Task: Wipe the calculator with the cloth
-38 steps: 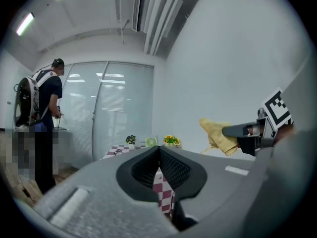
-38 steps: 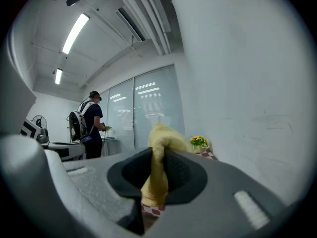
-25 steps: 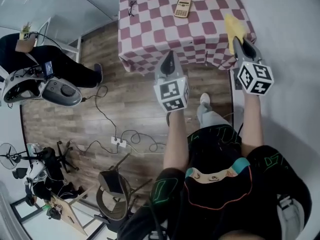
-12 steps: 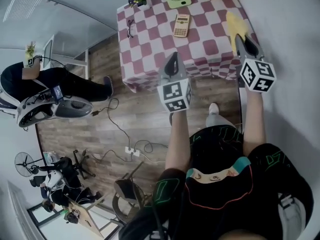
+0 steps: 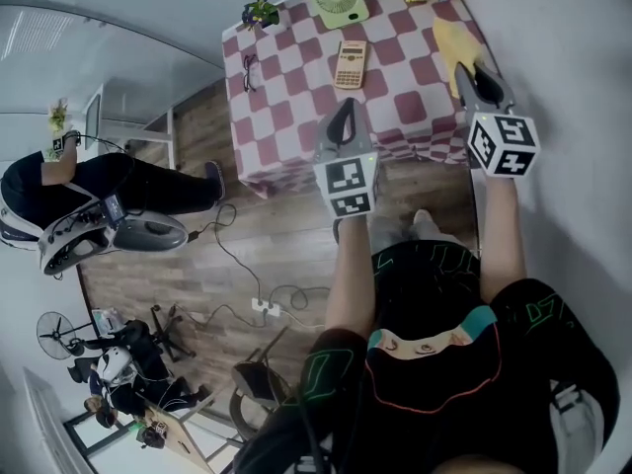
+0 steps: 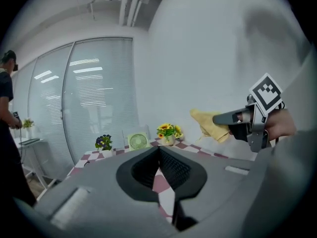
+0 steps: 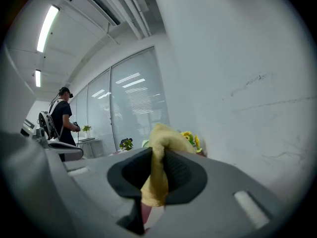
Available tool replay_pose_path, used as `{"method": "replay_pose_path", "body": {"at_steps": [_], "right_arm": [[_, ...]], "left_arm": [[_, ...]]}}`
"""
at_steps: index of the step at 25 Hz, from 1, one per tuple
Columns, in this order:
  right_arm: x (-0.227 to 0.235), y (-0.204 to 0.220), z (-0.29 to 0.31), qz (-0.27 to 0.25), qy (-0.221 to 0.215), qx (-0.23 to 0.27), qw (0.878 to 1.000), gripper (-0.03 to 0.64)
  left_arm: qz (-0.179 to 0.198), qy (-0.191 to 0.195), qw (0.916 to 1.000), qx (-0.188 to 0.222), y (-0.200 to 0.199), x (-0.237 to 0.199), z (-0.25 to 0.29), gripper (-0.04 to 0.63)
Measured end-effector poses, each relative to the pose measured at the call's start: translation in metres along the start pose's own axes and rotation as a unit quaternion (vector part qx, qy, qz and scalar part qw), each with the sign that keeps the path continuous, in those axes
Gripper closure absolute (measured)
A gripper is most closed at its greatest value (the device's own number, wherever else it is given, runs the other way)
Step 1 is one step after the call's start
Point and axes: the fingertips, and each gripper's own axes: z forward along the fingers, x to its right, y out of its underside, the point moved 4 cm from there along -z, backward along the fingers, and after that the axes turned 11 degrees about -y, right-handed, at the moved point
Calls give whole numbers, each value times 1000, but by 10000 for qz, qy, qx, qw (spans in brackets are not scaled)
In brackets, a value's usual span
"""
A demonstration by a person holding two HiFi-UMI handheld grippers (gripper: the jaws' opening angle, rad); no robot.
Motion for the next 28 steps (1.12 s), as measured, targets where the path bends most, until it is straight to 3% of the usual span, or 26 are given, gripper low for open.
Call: {"method": "replay_pose_path", "body": {"at_steps": [12, 21, 28], "right_arm": [[-4, 5, 59, -239, -198, -303, 9991, 551], [-13, 27, 127, -528, -598, -1018, 9916, 551], [-9, 51, 174, -990, -846, -1620, 9782, 551]], "left_arm": [[-586, -223, 9978, -232, 24, -39, 41, 586], [-1026, -225, 9928, -578, 60, -60, 95, 586], [-1069, -122, 9903, -884, 86, -71, 124, 586]]}}
